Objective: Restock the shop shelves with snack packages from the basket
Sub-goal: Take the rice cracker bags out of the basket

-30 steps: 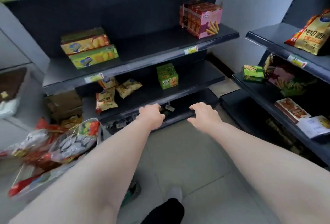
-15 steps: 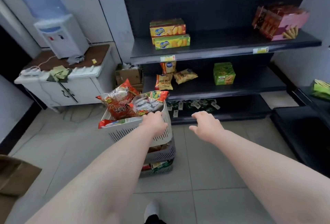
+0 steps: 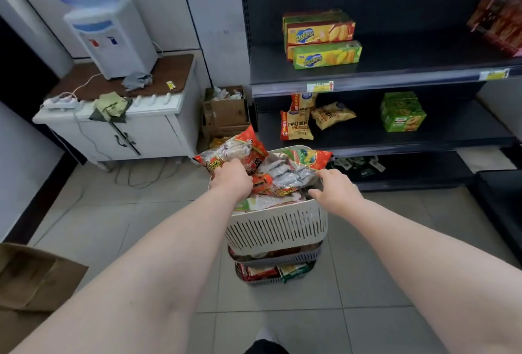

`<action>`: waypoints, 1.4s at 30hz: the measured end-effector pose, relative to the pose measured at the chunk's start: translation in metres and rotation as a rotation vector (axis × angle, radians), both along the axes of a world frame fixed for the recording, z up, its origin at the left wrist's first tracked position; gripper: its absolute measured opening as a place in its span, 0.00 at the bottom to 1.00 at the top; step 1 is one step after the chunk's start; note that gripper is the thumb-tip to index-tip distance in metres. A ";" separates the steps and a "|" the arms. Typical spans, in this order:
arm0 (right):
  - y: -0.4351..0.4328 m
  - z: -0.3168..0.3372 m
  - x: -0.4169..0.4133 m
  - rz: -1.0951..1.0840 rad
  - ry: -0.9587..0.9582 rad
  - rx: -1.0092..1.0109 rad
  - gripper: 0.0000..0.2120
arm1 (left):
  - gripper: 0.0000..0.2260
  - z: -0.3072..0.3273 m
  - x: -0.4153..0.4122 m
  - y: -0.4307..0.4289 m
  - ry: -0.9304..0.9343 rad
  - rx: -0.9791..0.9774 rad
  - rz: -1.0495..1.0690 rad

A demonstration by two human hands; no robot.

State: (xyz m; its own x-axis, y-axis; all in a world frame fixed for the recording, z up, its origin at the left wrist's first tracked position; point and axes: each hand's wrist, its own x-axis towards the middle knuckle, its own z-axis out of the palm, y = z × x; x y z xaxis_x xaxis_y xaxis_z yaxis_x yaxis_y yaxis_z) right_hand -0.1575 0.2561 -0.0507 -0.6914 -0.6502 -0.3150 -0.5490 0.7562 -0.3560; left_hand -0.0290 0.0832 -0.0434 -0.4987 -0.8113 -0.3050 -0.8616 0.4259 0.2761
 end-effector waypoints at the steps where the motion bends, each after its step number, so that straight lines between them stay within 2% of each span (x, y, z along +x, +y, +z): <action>1: -0.008 -0.002 0.000 0.002 0.001 0.003 0.26 | 0.15 -0.002 0.001 -0.011 -0.003 0.000 0.006; 7: -0.044 -0.012 -0.011 0.018 0.028 0.014 0.25 | 0.13 -0.018 -0.003 -0.057 -0.015 0.016 0.047; 16: -0.076 -0.022 -0.057 0.128 0.054 0.051 0.24 | 0.12 -0.030 -0.041 -0.077 -0.028 0.073 -0.005; 26: -0.120 -0.035 -0.084 0.275 0.025 0.047 0.21 | 0.18 -0.043 -0.077 -0.095 -0.044 0.076 -0.063; 36: -0.137 -0.048 -0.092 0.098 -0.022 0.068 0.21 | 0.23 -0.041 -0.111 -0.143 0.019 -0.044 -0.203; 40: -0.145 -0.052 -0.084 0.013 0.017 0.002 0.18 | 0.24 -0.048 -0.106 -0.163 0.026 -0.051 -0.255; 42: -0.147 -0.054 -0.079 -0.049 0.063 -0.023 0.16 | 0.23 -0.052 -0.097 -0.176 0.067 -0.111 -0.201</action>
State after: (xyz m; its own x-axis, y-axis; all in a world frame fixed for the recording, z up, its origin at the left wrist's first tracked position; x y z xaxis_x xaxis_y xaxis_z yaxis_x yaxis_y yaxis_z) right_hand -0.2363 0.1092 -0.1050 -0.7409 -0.6215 -0.2546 -0.5332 0.7748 -0.3396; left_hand -0.1260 -0.0927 -0.0956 -0.6696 -0.7205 -0.1804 -0.7379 0.6176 0.2722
